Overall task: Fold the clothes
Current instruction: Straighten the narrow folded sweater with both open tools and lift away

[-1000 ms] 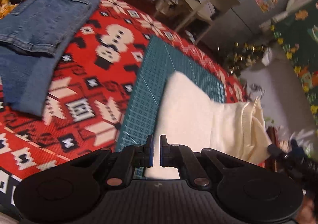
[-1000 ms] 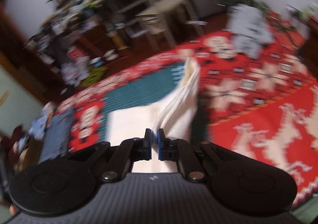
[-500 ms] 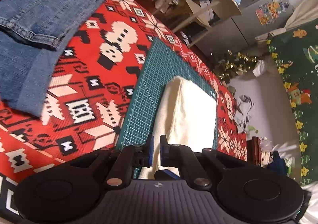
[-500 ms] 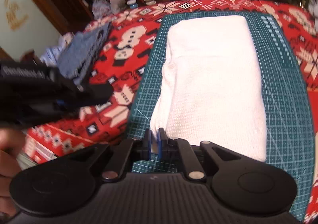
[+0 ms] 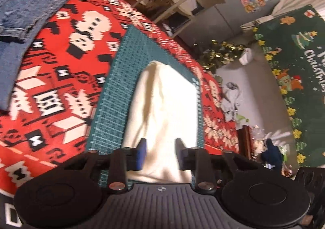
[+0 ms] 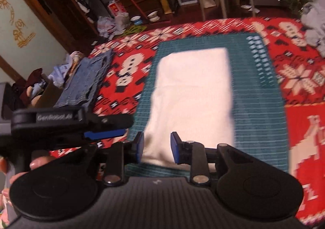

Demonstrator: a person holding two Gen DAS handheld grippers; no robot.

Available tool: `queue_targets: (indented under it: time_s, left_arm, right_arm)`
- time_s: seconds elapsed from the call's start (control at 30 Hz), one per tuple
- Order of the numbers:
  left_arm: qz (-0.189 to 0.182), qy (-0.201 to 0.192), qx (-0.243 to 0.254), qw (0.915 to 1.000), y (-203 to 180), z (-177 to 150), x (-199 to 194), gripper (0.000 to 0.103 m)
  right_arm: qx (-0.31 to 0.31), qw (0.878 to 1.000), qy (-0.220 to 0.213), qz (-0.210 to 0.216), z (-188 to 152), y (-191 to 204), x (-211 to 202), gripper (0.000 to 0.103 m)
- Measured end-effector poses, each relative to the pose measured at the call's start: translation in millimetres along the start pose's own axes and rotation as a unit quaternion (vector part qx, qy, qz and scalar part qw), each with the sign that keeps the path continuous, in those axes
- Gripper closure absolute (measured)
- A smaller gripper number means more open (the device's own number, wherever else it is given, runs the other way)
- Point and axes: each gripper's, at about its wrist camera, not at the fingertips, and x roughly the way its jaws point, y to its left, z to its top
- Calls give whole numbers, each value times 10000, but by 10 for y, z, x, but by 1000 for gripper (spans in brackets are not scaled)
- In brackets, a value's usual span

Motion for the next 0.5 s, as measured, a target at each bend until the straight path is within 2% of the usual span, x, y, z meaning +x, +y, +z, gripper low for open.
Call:
queue_targets:
  time_s: [0.1, 0.3, 0.37, 0.5]
  left_arm:
    - [62, 83, 151, 9998, -58, -11, 98, 95]
    - [850, 217, 624, 9942, -164, -93, 314, 95]
    - [1036, 251, 800, 9911, -193, -117, 360, 82]
    - [1135, 241, 1068, 9875, -254, -159, 386, 77]
  right_arm:
    - [250, 9996, -126, -28, 38, -232, -94, 71]
    - [975, 9949, -150, 201, 58, -607, -61, 70]
    - [1018, 9944, -128, 270, 75, -629, -27, 70]
    - [996, 9944, -90, 346, 79, -617, 26, 71]
